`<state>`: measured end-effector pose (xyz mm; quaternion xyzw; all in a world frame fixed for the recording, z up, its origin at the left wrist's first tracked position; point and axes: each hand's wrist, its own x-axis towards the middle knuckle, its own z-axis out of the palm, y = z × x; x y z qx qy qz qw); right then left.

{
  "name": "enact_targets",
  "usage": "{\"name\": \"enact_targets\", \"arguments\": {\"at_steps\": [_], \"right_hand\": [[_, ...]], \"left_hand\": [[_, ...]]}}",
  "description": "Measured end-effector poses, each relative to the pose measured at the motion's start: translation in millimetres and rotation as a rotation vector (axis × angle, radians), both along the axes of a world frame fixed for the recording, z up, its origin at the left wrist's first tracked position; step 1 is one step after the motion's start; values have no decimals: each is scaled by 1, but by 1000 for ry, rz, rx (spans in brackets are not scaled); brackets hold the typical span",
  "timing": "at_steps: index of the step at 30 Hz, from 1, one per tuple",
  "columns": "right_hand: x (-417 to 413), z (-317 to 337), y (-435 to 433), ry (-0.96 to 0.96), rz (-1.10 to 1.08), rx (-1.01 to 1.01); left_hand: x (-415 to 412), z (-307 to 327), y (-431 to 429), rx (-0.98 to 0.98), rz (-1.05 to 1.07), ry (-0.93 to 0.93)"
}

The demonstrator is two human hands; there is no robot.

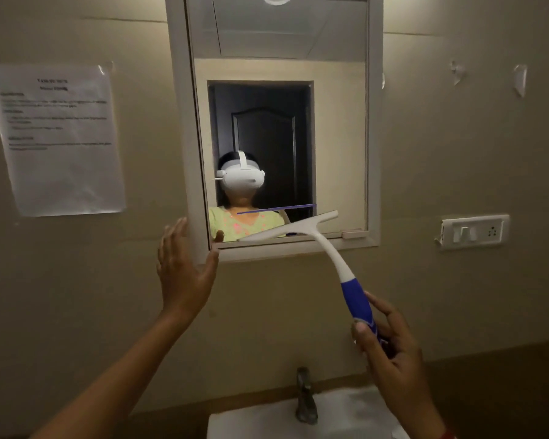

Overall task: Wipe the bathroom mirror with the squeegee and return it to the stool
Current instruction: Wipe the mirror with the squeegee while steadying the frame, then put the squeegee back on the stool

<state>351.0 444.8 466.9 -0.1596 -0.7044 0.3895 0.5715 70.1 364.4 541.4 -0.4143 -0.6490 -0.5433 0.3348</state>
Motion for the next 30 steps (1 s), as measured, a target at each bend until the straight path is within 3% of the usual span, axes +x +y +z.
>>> {"name": "enact_targets", "arguments": {"at_steps": [14,21,30], "right_hand": [[53,-66,-8,-313,76,-229],[44,-114,-23,-363,194,-465],[1,-167,-49,-602,340,-510]], "left_hand": [[44,-152,-42,-307,-151,-436],[48,-220,-79,-472,-45,-648],[57,-284,-159,-513,177,-840]]}}
